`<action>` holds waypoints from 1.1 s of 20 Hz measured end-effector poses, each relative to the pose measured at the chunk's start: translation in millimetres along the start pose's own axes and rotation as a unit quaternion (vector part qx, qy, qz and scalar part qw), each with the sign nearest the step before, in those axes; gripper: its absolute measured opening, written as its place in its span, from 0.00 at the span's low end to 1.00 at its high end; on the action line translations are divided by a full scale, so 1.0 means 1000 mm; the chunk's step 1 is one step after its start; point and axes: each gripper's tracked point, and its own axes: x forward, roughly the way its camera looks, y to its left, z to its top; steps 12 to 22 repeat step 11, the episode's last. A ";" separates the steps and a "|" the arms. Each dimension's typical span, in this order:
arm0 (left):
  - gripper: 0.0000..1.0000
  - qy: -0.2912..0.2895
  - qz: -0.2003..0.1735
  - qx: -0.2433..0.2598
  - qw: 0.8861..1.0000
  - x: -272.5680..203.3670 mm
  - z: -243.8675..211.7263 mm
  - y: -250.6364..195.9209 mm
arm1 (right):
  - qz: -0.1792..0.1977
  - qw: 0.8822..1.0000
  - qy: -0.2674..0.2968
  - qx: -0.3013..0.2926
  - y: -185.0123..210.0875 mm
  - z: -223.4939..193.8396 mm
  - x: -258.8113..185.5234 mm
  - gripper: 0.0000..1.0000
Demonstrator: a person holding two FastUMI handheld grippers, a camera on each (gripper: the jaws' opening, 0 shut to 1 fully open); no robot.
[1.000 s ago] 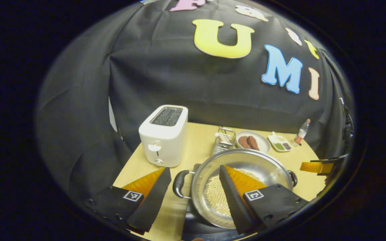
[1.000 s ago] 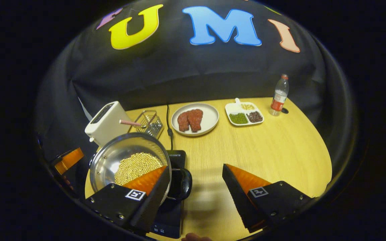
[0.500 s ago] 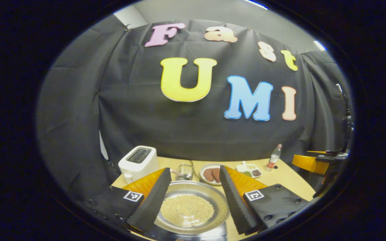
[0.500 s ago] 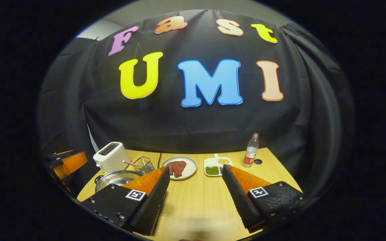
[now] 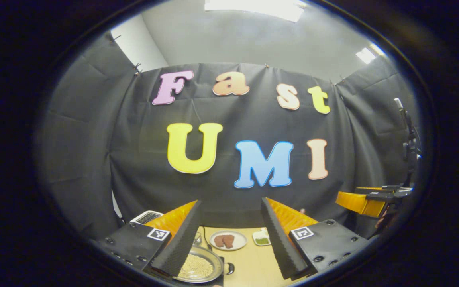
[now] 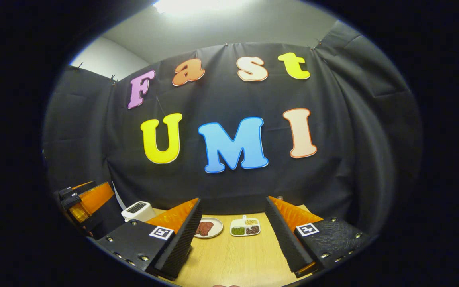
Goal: First push the handle of the pot to place it horizontally, then grasp the pot with both hands and set it on the induction cooktop.
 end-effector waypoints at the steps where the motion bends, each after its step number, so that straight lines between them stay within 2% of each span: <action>1: 0.96 -0.003 0.003 -0.001 1.000 -0.004 0.004 -0.007 | -0.001 1.000 -0.003 0.001 -0.007 0.007 -0.006 0.96; 5: 0.94 0.004 0.010 0.004 1.000 -0.014 -0.001 -0.022 | -0.004 1.000 -0.009 -0.007 -0.027 0.016 -0.022 0.96; 11: 0.95 0.014 -0.015 0.001 1.000 -0.020 0.007 -0.025 | -0.044 0.999 -0.015 -0.010 -0.029 0.020 -0.033 0.96; 22: 0.95 0.014 -0.015 0.001 1.000 -0.020 0.007 -0.025 | -0.044 0.999 -0.015 -0.010 -0.029 0.020 -0.033 0.96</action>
